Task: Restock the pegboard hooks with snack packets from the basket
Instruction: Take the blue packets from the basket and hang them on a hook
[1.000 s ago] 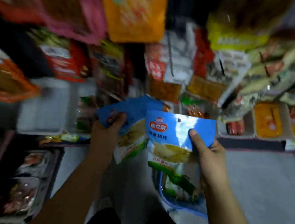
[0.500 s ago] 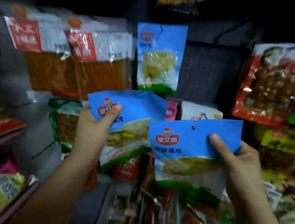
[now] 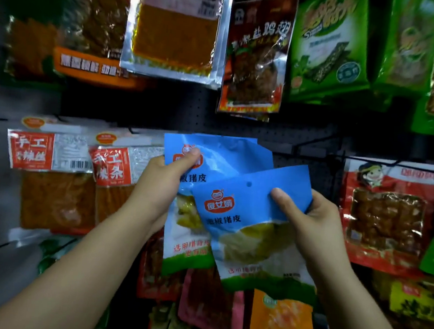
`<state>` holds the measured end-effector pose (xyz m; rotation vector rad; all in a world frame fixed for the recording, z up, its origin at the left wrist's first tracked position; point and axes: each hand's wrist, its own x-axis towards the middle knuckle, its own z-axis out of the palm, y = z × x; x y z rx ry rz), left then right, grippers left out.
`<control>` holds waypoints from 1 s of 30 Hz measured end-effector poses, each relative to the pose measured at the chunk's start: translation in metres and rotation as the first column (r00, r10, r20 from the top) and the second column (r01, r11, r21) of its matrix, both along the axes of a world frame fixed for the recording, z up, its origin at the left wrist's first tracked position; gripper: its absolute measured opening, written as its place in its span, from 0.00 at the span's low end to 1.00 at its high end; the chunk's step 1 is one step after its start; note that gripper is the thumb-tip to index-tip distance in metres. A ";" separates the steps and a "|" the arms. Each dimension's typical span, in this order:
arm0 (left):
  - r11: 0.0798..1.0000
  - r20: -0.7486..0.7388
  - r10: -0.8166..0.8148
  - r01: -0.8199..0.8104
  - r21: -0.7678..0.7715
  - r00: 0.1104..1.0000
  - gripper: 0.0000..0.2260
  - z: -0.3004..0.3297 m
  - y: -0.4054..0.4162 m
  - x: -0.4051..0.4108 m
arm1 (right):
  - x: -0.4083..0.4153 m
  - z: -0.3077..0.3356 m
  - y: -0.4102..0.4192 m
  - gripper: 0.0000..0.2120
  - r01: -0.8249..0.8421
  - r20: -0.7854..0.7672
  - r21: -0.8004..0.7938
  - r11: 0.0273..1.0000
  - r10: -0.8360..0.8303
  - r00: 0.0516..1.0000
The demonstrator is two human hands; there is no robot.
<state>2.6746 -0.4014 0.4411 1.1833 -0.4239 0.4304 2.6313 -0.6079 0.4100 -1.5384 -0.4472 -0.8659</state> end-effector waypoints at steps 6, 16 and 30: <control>0.996 -0.059 -0.084 0.084 0.002 0.995 0.11 0.012 -0.019 0.027 | 0.050 0.020 -0.007 0.06 -0.017 0.011 -0.050 0.999 0.017 1.000; 0.963 0.142 0.225 -0.242 0.121 0.964 0.05 0.053 -0.017 0.053 | 0.101 0.028 -0.003 0.01 -0.119 -0.042 0.036 0.992 0.120 0.992; 0.959 0.070 0.245 -0.252 0.132 0.967 0.05 0.062 -0.012 0.063 | 0.109 0.026 0.010 0.04 -0.159 -0.050 0.054 0.986 0.162 0.986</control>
